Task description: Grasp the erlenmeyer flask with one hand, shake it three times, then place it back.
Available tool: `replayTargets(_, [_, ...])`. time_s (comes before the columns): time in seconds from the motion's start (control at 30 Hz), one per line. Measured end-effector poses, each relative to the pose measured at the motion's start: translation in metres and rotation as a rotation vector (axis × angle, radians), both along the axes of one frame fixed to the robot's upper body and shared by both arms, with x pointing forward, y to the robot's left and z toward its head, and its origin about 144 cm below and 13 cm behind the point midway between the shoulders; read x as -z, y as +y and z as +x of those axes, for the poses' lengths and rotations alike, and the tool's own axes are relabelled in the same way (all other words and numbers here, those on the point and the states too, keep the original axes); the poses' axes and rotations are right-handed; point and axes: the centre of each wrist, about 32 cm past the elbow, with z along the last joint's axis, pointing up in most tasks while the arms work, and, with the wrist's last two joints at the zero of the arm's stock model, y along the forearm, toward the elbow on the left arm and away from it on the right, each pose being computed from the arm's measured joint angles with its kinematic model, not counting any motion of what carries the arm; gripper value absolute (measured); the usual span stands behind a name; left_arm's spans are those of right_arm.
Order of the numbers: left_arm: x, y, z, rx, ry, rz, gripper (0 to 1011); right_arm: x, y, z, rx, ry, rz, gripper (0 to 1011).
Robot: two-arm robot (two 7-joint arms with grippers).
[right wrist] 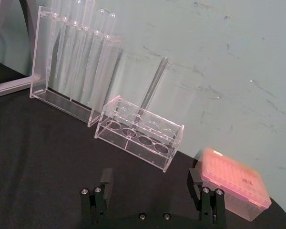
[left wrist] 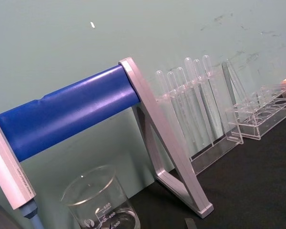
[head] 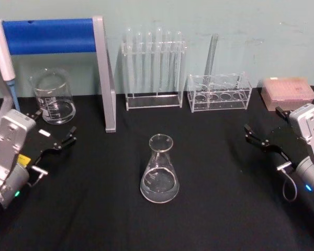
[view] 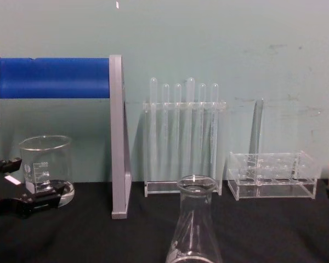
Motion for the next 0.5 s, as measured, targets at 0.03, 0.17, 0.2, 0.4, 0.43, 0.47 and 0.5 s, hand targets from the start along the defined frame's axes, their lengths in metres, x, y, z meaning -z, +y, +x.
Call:
replayTargets(0.03, [0.0, 0.0, 0.0, 0.0, 0.0, 0.0, 1001, 0.0, 0.0, 0.0, 0.0, 0.0, 0.0, 1003])
replayTargets(0.17, [0.0, 0.0, 0.0, 0.0, 0.0, 0.0, 1001, 0.0, 0.0, 0.0, 0.0, 0.0, 0.0, 1003])
replayTargets(0.2, [0.0, 0.0, 0.0, 0.0, 0.0, 0.0, 1001, 0.0, 0.0, 0.0, 0.0, 0.0, 0.0, 1003])
replayTargets(0.4, [0.0, 0.0, 0.0, 0.0, 0.0, 0.0, 1001, 0.0, 0.0, 0.0, 0.0, 0.0, 0.0, 1003])
replayTargets(0.43, [0.0, 0.0, 0.0, 0.0, 0.0, 0.0, 1001, 0.0, 0.0, 0.0, 0.0, 0.0, 0.0, 1002])
replayTargets(0.47, [0.0, 0.0, 0.0, 0.0, 0.0, 0.0, 1001, 0.0, 0.0, 0.0, 0.0, 0.0, 0.0, 1002])
replayTargets(0.5, [0.0, 0.0, 0.0, 0.0, 0.0, 0.0, 1001, 0.0, 0.0, 0.0, 0.0, 0.0, 0.0, 1003])
